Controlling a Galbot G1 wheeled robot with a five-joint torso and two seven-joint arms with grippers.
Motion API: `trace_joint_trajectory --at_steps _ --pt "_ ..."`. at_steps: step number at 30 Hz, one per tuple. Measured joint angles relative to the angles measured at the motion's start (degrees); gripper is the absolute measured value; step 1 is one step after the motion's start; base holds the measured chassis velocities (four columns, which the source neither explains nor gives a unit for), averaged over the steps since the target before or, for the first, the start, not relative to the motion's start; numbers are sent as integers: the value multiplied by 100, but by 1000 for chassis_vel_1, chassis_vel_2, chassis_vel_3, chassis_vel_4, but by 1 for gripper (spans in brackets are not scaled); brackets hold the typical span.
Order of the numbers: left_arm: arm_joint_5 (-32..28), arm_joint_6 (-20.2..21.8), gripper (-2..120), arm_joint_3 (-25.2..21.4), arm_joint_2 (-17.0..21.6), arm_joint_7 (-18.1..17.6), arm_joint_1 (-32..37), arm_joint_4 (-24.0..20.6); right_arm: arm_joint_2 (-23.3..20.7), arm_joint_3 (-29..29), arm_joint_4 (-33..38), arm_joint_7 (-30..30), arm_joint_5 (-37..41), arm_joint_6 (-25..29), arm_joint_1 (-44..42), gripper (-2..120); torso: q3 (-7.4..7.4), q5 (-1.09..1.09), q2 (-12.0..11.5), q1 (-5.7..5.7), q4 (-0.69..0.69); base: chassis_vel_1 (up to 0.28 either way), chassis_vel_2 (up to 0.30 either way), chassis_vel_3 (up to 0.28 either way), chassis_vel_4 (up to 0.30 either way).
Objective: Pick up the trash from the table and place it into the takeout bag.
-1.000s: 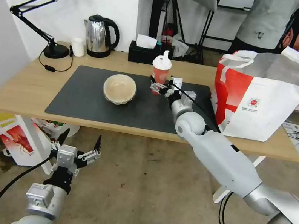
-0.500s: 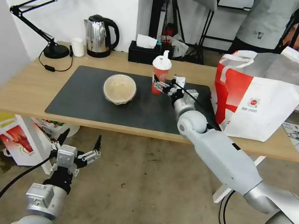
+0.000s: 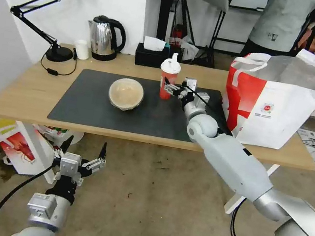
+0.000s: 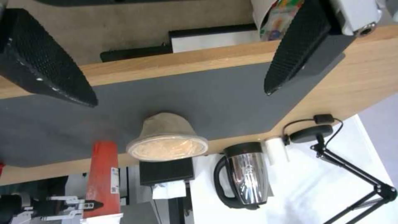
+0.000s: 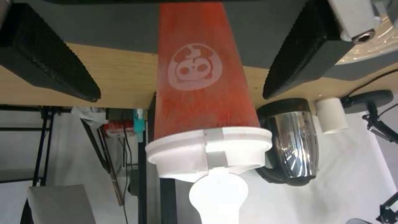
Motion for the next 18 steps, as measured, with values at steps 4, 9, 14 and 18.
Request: trace_joint_trajectory --at_steps 4,9,14,18 --pt "0 0 100 0 0 0 0 0 14 0 -31 -24 20 0 17 100 0 0 0 0 0 0 0 0 0" --pt "0 0 100 0 0 0 0 0 15 -18 -57 -101 45 0 35 100 0 0 0 0 0 0 0 0 0" --pt "0 0 100 0 0 0 0 0 6 -78 -57 -116 147 -2 100 100 0 0 0 -1 0 0 0 0 0" --pt "0 0 100 0 0 0 0 0 -3 -130 -62 -123 230 -12 140 100 0 0 0 0 -1 0 0 0 0"
